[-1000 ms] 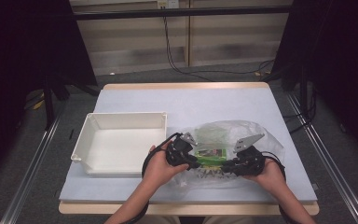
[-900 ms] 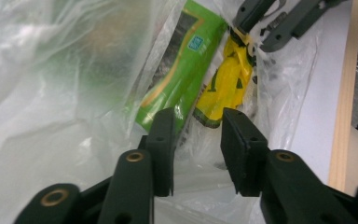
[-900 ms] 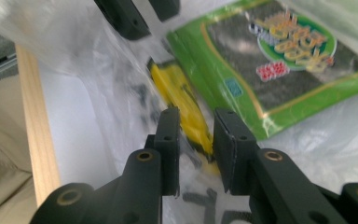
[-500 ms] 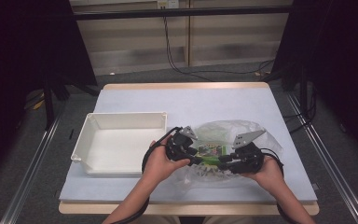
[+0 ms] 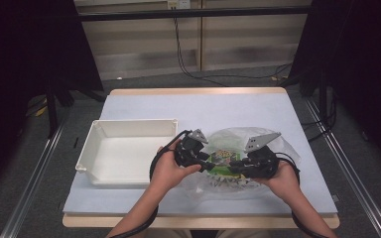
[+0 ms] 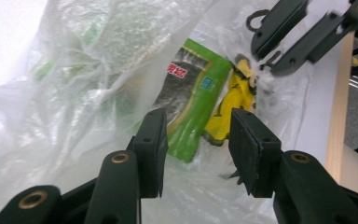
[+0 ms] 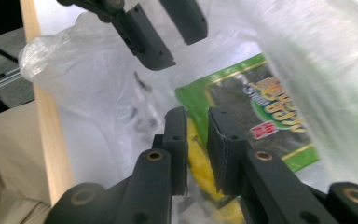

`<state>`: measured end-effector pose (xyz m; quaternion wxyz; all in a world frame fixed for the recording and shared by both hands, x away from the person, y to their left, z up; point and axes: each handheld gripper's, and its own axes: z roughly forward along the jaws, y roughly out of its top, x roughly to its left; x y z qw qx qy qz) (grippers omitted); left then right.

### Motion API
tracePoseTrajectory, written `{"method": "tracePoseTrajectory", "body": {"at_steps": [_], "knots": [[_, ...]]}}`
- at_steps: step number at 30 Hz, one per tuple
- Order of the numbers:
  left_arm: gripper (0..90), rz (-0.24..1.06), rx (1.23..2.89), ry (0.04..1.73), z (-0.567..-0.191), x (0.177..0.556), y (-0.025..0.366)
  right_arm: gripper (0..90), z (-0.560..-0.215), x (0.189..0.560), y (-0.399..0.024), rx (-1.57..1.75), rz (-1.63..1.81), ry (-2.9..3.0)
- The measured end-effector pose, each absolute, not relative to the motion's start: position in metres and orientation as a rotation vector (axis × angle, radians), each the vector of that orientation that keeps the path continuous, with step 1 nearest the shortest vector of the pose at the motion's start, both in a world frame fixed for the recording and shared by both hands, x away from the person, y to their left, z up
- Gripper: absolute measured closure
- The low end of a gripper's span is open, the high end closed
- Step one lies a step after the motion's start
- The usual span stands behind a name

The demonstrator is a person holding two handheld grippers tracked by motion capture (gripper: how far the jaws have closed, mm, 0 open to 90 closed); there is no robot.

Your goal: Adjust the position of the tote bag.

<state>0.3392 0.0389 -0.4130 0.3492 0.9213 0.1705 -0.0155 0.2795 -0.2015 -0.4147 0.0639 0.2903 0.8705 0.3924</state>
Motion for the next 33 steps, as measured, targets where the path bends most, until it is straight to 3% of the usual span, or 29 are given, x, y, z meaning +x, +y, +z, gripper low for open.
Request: {"method": "tracePoseTrajectory", "body": {"at_steps": [15,33], "knots": [[75.2,-0.046,2.437,0.491,-0.415,0.365,0.043,87.2,-0.415,0.320,-0.238,1.212,1.283,2.420],[78.9,0.005,2.466,0.570,-0.424,0.391,0.042,90.0,-0.447,0.359,-0.245,1.400,1.174,2.313]]}}
